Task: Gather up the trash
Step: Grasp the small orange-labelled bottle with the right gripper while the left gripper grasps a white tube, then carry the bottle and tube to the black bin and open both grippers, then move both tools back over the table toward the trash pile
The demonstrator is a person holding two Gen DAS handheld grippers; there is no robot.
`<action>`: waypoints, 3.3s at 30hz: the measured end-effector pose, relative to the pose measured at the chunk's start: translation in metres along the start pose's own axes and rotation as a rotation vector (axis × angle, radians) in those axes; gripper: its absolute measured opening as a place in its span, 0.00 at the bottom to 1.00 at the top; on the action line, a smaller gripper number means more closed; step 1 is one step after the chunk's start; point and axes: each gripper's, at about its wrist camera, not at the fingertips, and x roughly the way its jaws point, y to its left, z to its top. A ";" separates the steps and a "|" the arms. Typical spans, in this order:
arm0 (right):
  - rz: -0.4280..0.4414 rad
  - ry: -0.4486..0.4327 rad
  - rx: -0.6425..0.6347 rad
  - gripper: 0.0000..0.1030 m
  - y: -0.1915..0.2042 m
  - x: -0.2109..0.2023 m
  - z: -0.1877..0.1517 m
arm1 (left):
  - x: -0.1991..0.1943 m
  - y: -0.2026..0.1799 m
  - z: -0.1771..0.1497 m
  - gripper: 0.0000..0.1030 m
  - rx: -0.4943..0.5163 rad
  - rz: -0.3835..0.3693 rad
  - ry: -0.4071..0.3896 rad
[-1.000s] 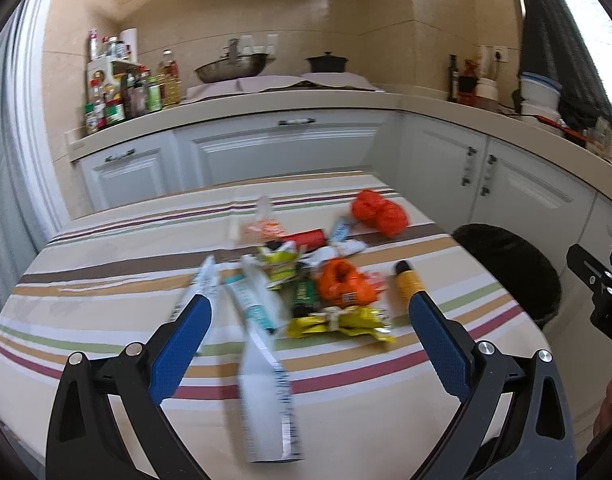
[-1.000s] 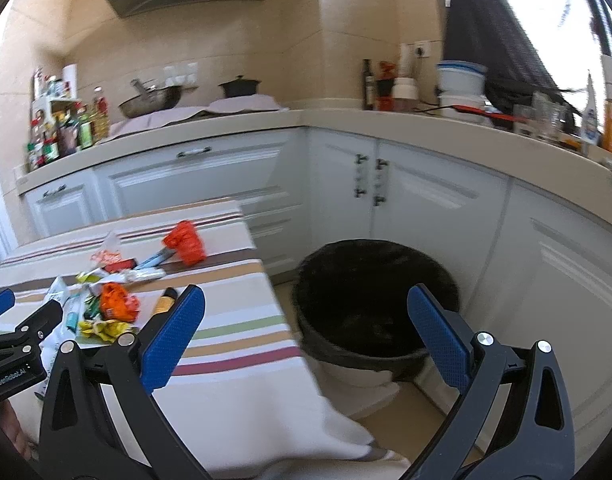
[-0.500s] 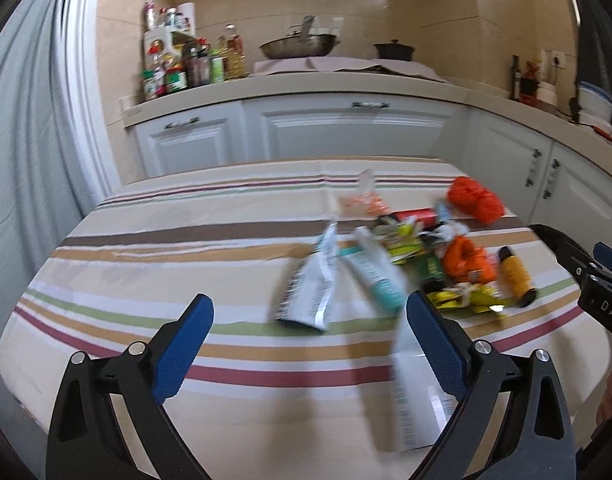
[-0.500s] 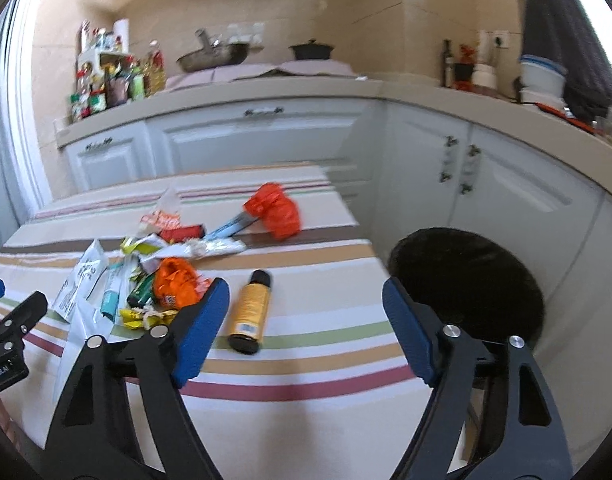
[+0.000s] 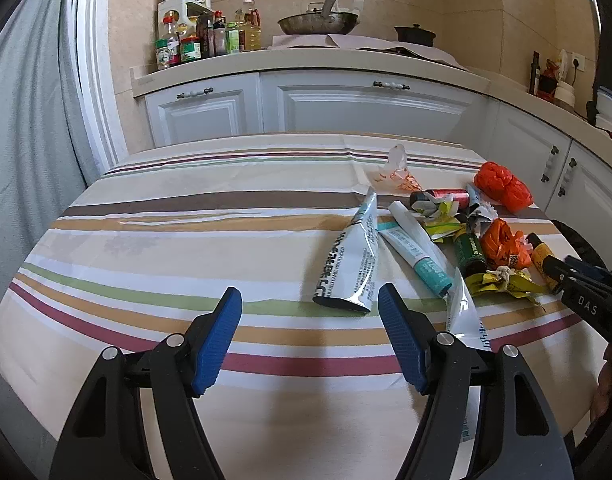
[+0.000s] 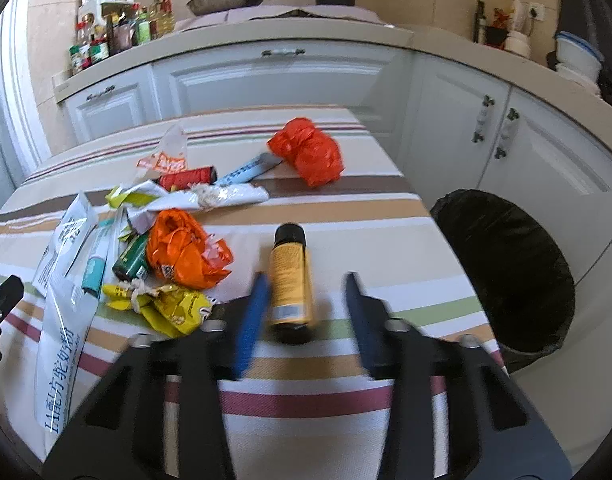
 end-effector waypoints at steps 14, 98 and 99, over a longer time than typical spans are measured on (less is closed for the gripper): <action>-0.032 -0.075 0.013 0.23 -0.023 -0.034 -0.010 | -0.013 -0.020 -0.002 0.67 0.007 -0.044 -0.006; -0.274 -0.203 0.279 0.38 -0.253 -0.005 0.033 | 0.056 -0.328 0.084 0.52 0.325 -0.409 0.026; -0.271 -0.205 0.275 0.38 -0.249 -0.008 0.034 | 0.053 -0.323 0.085 0.52 0.320 -0.406 0.022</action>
